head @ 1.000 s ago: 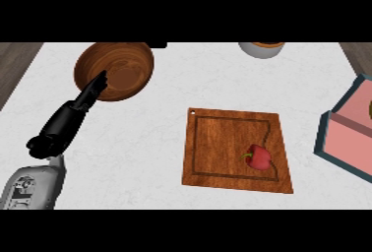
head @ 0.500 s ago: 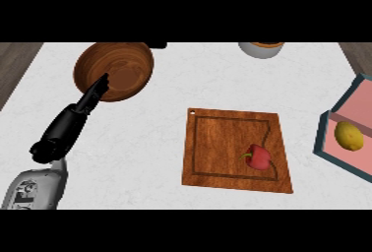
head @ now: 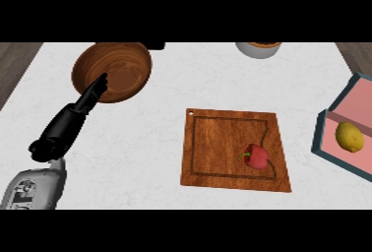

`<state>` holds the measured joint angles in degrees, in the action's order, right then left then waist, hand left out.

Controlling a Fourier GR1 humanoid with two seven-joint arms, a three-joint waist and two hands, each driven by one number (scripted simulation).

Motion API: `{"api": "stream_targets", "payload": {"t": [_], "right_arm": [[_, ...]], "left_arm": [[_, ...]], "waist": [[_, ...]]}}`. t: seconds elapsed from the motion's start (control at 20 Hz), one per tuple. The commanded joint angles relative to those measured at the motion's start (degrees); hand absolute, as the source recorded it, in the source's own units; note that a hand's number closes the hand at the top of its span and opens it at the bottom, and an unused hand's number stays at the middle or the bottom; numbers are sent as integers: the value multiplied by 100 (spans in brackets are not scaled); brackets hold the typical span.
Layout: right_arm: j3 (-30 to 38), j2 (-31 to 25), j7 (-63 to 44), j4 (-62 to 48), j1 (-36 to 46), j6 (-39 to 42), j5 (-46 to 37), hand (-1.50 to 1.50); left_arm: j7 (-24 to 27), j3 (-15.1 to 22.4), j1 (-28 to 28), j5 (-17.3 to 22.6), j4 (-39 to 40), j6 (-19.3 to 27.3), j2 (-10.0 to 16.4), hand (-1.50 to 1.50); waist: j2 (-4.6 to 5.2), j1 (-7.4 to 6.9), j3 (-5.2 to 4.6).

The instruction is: Pick the lemon from the cutting board and place it in the cardboard box

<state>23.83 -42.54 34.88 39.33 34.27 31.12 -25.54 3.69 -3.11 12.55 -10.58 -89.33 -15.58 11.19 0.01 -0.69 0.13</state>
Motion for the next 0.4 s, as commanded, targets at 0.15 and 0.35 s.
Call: {"api": "stream_targets", "payload": {"t": [0.15, 0.35], "right_arm": [[1331, -399, -1186, -1464, 856, 1145, 1488, -150], [1606, -822, -989, -2101, 901, 907, 1624, -150]], "left_arm": [[37, -73, 148, 8, 48, -12, 68, 0], [88, 20, 116, 26, 41, -77, 4, 0]], "waist": [[49, -40, -4], [105, -149, 13]]}}
